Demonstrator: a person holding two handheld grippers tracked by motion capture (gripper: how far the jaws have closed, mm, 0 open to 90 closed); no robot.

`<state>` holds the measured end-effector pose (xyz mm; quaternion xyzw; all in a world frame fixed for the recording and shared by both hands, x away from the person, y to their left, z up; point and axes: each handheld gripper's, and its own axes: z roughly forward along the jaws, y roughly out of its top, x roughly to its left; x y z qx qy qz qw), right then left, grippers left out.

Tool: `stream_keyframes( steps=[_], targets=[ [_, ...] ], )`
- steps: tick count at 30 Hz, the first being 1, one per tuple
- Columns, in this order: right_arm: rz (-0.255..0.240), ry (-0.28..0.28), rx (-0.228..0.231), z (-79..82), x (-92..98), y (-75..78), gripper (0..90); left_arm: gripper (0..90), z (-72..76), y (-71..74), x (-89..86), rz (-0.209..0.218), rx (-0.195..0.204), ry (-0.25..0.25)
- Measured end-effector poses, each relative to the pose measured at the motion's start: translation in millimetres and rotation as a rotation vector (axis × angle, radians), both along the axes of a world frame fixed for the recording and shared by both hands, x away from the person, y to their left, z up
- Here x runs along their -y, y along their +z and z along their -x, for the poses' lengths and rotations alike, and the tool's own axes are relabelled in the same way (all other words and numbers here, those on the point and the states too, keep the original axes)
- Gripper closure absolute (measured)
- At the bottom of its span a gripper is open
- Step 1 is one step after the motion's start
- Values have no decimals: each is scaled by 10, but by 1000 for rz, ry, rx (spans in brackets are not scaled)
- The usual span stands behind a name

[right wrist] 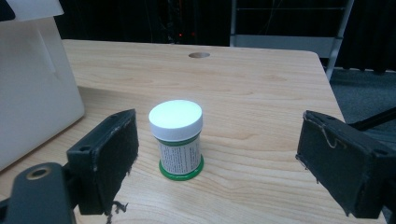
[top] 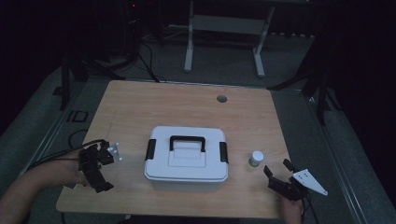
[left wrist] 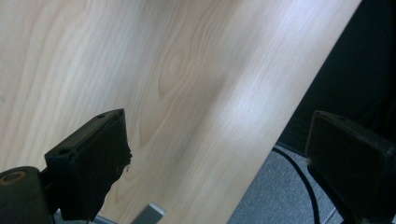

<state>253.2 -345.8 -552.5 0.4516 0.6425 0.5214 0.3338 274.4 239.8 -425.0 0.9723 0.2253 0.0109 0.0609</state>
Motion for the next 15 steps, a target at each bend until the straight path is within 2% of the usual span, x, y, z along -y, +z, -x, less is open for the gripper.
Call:
stream_keyframes(
  steps=[4, 7, 11, 15],
  targets=[
    [-2, 1, -1, 0, 2, 0, 120, 56, -25, 65, 109, -26, 0, -30],
    [-2, 3, 0, 2, 2, 0, 120, 56, -63, 177, 214, -22, -7, -55],
    [-4, 5, 1, 3, 3, 0, 120, 63, -70, 224, 264, -35, 1, -73],
    [-8, 9, 0, 3, 6, 0, 120, 64, -89, 336, 373, -27, -11, -93]
  ],
)
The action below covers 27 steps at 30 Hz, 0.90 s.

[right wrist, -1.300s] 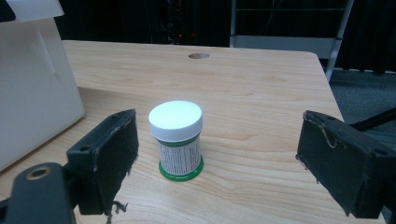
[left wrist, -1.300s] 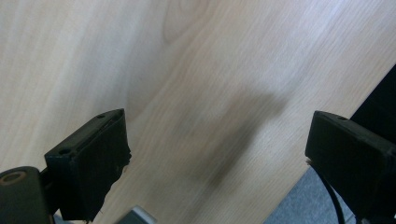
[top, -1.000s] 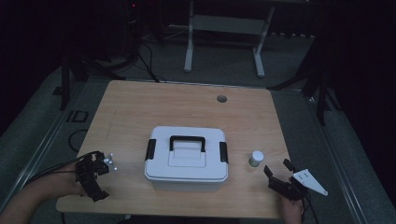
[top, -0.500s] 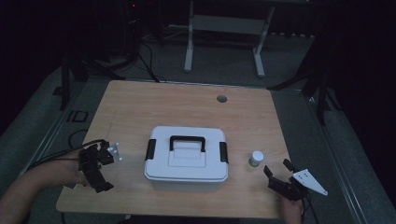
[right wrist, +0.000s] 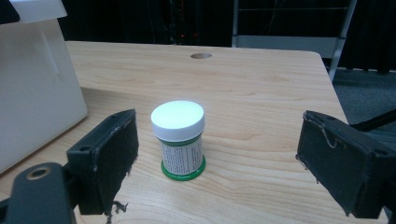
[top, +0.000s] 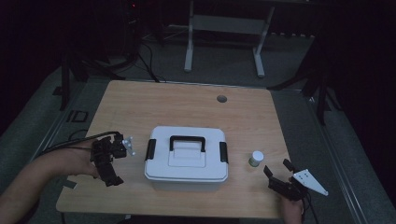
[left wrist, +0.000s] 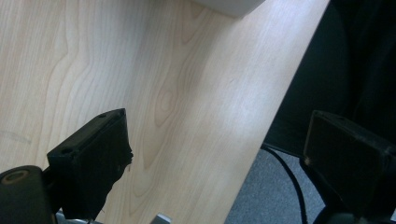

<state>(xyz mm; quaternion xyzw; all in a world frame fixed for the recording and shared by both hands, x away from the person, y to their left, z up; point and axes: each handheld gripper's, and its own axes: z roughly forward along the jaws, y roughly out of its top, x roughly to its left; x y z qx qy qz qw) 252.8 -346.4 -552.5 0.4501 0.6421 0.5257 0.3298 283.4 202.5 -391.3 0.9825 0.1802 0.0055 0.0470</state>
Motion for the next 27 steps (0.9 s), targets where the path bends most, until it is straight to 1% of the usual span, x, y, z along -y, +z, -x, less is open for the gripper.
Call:
stream_keyframes(
  steps=[2, 4, 11, 13, 15, 16, 17, 18, 21, 22, 23, 24, 27],
  targets=[
    [-1, 2, 0, 0, 0, 0, 120, 64, -7, 25, 41, -5, -6, -8],
    [2, 2, 0, -1, -1, -1, 120, 64, -21, 52, 80, -17, -1, -20],
    [-2, 3, 0, 0, -1, -1, 120, 86, -73, 164, 219, -15, 11, -51],
    [-2, 3, -1, -1, -1, -1, 120, 86, -92, 188, 262, -21, 19, -61],
    [-3, 4, 0, -1, 1, -1, 121, 86, -106, 199, 283, -20, 13, -65],
    [-2, 3, -2, -1, 1, -2, 121, 86, -125, 214, 319, -30, 19, -73],
    [-3, 4, -1, 0, 0, -2, 120, 86, -142, 224, 342, -25, 13, -75],
    [-1, 5, 1, -1, 1, -2, 121, 86, -170, 248, 395, -29, 17, -85],
    [-2, 4, -1, 0, 0, -2, 120, 86, -199, 267, 448, -28, 12, -94],
    [-3, 4, -1, 0, 3, -2, 120, 86, -213, 276, 476, -29, 18, -97],
    [-3, 4, -2, 0, 4, -2, 121, 86, -235, 291, 527, -27, 16, -107],
    [-3, 4, -2, 0, 4, -2, 121, 86, -235, 291, 527, -27, 16, -107],
    [-3, 5, -1, 0, 7, -2, 121, 86, -273, 303, 609, -41, 18, -121]
  ],
)
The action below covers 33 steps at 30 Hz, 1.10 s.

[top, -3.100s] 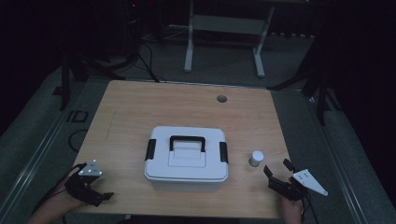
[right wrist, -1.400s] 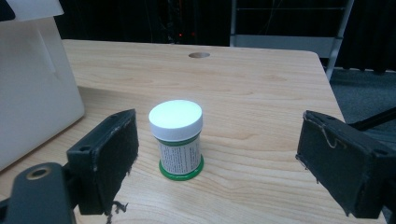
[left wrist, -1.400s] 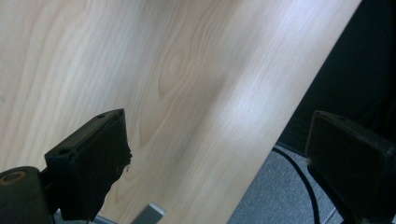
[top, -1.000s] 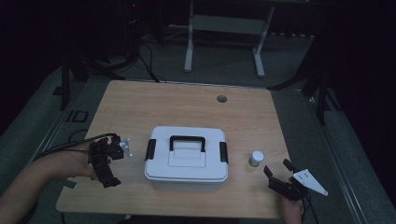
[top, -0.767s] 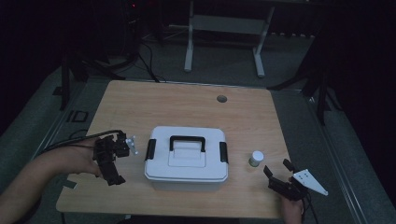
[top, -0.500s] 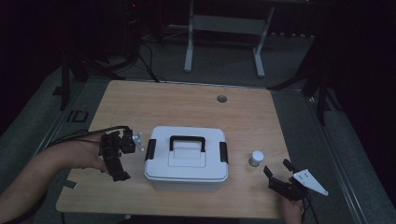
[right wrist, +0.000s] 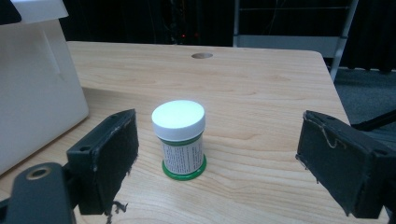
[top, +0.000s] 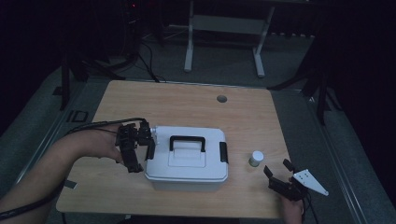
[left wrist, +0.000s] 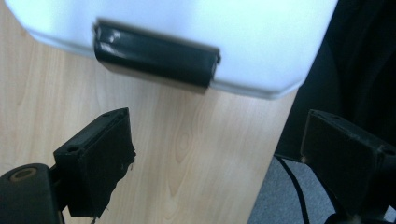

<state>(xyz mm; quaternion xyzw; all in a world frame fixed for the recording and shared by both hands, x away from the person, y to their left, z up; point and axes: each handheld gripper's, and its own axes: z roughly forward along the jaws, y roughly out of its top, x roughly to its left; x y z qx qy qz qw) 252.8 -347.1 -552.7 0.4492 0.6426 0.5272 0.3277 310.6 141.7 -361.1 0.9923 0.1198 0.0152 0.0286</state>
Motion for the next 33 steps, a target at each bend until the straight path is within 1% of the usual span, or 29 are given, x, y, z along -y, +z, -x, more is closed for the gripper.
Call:
stream_keyframes(
  steps=[1, 3, 7, 8, 9, 11, 13, 14, 16, 18, 22, 24, 25, 28, 29, 31, 32, 33],
  targets=[
    [0, 1, 1, 0, 0, 0, 120, 86, -9, 0, 27, -2, 7, 0],
    [-1, 3, 1, 1, 4, 0, 120, 86, -26, -7, 86, -4, 1, -8],
    [-8, 4, 2, 2, 6, 1, 120, 86, -70, -3, 191, 9, -3, -20],
    [-8, 4, 2, 2, 6, 1, 120, 86, -81, 0, 210, 5, 0, -26],
    [-6, 4, 3, 3, 5, 1, 120, 86, -108, 2, 260, 3, -7, -28],
    [-6, 4, 2, 2, 5, 1, 120, 86, -118, -3, 292, 0, -3, -32],
    [-6, 3, 2, 1, 4, 1, 120, 86, -137, -7, 336, 6, -13, -33],
    [-3, 3, 0, -1, 1, 0, 121, 86, -155, -20, 391, 4, -13, -42],
    [-3, 4, -1, 0, -2, 1, 120, 86, -170, -25, 425, 4, -17, -48],
    [-3, 4, 1, 1, 3, 0, 120, 86, -204, -30, 495, -11, -20, -58],
    [-9, 3, 0, 2, 9, 1, 121, 86, -245, -7, 559, -20, -18, -66],
    [-10, 4, -1, 2, 10, 1, 120, 87, -266, 11, 589, -28, -11, -75],
    [-10, 4, -1, 2, 10, 1, 120, 87, -277, 19, 604, -26, -21, -70],
    [-11, 4, -1, 3, 10, 1, 120, 88, -331, 41, 656, -36, -13, -81],
    [-12, 5, -1, 3, 10, 1, 121, 88, -338, 46, 667, -35, -9, -77],
    [-16, 3, -1, 4, 13, 1, 120, 89, -375, 58, 715, -30, -5, -93],
    [-16, 3, -1, 4, 13, 1, 120, 103, -375, 58, 715, -30, -5, -93],
    [-17, 3, -1, 5, 14, 1, 121, 103, -386, 57, 733, -32, 3, -95]
  ],
)
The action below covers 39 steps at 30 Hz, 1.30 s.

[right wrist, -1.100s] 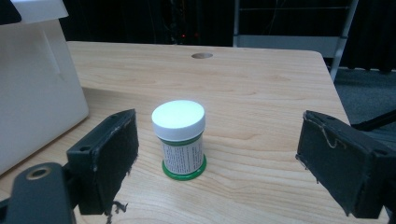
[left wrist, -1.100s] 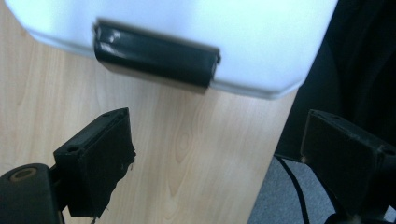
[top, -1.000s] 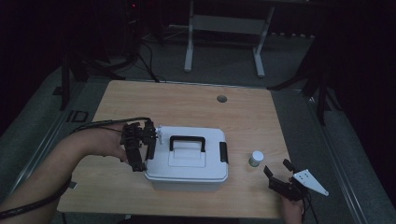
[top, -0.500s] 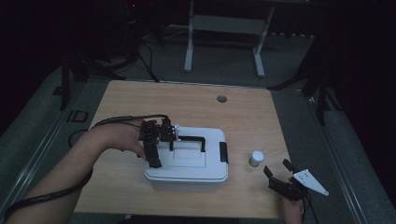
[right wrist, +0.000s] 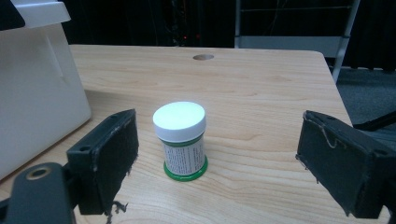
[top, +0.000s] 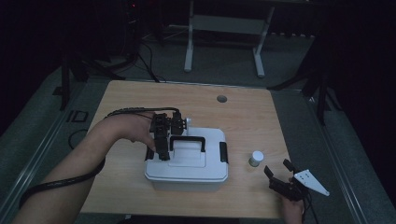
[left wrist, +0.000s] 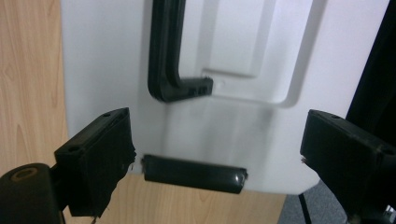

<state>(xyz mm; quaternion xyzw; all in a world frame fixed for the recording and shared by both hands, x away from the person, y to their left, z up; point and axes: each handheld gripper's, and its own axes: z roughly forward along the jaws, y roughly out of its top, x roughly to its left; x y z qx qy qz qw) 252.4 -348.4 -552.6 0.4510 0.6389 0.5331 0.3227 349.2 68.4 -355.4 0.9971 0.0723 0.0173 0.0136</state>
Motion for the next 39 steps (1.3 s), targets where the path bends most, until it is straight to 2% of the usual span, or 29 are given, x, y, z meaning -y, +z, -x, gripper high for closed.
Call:
stream_keyframes(
  steps=[1, 8, 11, 13, 17, 18, 19, 20, 23, 24, 29, 30, 35, 37, 39],
  targets=[
    [0, 1, -1, 0, -1, 0, 120, 110, -13, -7, 18, 1, -9, -3],
    [-2, 4, -1, 2, 1, -1, 121, 146, -104, -81, 96, -36, 18, -23],
    [-4, 5, -1, 2, 2, -2, 121, 283, -144, -98, 118, -42, 22, -28],
    [-6, 7, 0, 3, 5, -2, 121, 338, -173, -106, 131, -39, -1, -39],
    [-7, 9, 1, 3, 9, -2, 120, 473, -177, -123, 155, -39, -10, -53],
    [-8, 10, 0, 3, 10, -3, 120, 515, -172, -140, 178, -58, -7, -61],
    [-8, 10, 0, 3, 10, -3, 120, 534, -172, -140, 178, -58, -7, -61],
    [-8, 10, 0, 3, 9, -3, 120, 537, -151, -166, 196, -81, 1, -76],
    [-7, 10, -1, 2, 9, -4, 120, 543, -151, -163, 213, -84, 9, -74],
    [-7, 10, -1, 2, 9, -4, 120, 551, -140, -168, 225, -97, 12, -77],
    [-8, 11, -2, 1, 9, -4, 120, 676, -119, -165, 241, -111, -5, -84],
    [-8, 12, -2, 1, 7, -4, 120, 704, -106, -166, 256, -121, 2, -88],
    [-7, 12, -3, 0, 5, -5, 120, 749, -92, -166, 268, -128, 2, -91],
    [-6, 14, -3, -1, 3, -6, 120, 818, -81, -174, 270, -117, -27, -86],
    [-6, 15, -3, -1, 2, -6, 120, 827, -66, -179, 279, -120, -18, -86]
  ],
)
